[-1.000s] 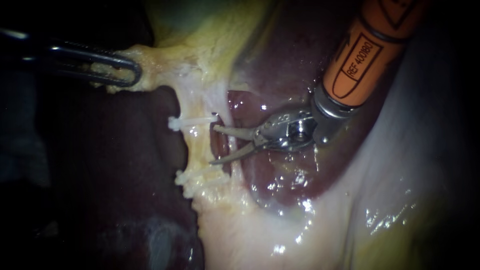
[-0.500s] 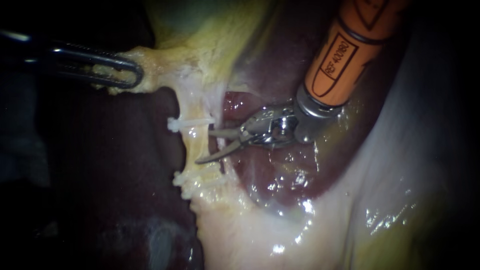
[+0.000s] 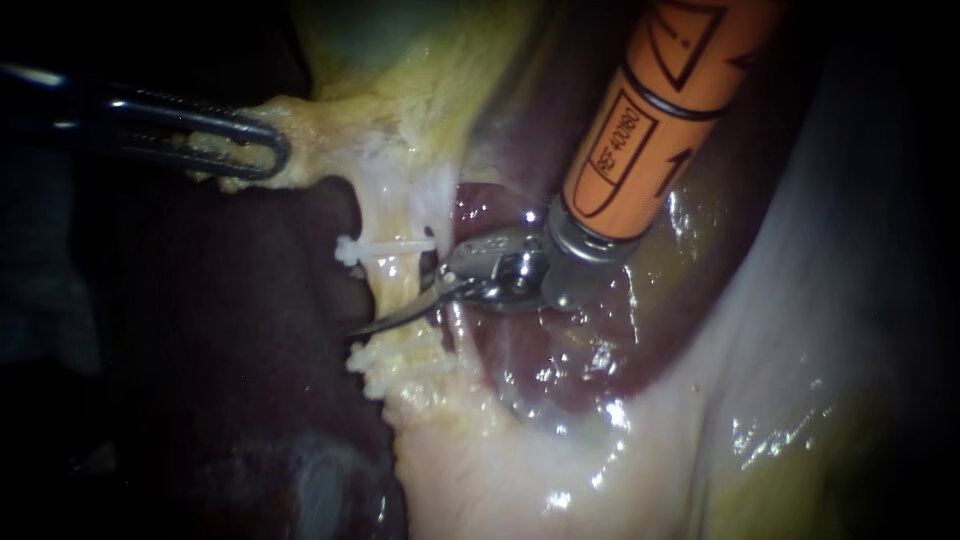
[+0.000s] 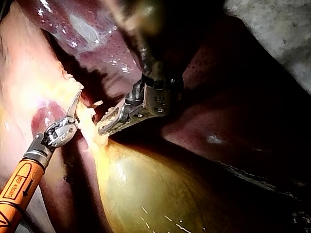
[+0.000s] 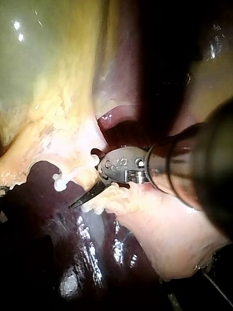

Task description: Go to the cutting position left tube

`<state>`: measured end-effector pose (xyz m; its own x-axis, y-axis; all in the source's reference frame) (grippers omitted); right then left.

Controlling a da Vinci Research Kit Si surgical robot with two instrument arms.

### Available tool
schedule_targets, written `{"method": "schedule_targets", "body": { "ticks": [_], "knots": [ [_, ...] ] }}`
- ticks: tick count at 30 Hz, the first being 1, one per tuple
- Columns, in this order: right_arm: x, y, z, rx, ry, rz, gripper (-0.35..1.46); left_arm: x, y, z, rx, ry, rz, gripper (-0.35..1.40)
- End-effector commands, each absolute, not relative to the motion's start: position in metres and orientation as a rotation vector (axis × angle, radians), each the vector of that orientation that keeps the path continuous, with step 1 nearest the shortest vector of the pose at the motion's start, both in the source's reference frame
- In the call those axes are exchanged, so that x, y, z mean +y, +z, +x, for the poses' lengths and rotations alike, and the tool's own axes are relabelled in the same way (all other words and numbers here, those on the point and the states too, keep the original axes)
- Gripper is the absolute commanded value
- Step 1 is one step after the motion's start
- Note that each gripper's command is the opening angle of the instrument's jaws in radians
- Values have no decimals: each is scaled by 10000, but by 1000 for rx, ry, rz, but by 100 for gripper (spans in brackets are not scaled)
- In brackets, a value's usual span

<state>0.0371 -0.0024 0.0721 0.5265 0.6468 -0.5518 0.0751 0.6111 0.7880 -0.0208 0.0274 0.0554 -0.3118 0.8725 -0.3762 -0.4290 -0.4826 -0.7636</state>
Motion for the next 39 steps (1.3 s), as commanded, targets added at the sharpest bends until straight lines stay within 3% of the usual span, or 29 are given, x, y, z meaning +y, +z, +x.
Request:
{"method": "schedule_targets", "body": {
  "ticks": [1, 10, 32, 39],
  "knots": [
    [-24, 721, 371, 979, 404, 870, 140, 274, 554, -208, -689, 1902, -1004, -35],
    [-29, 713, 377, 1019, 426, 890, 141, 274, 555, -209, -691, 1903, -1004, -35],
    [-42, 637, 409, 1110, 412, 970, 143, 274, 556, -209, -692, 1903, -1004, -35],
    [-41, 630, 412, 1112, 391, 991, 143, 274, 556, -209, -692, 1903, -1004, -35]
  ]
}}
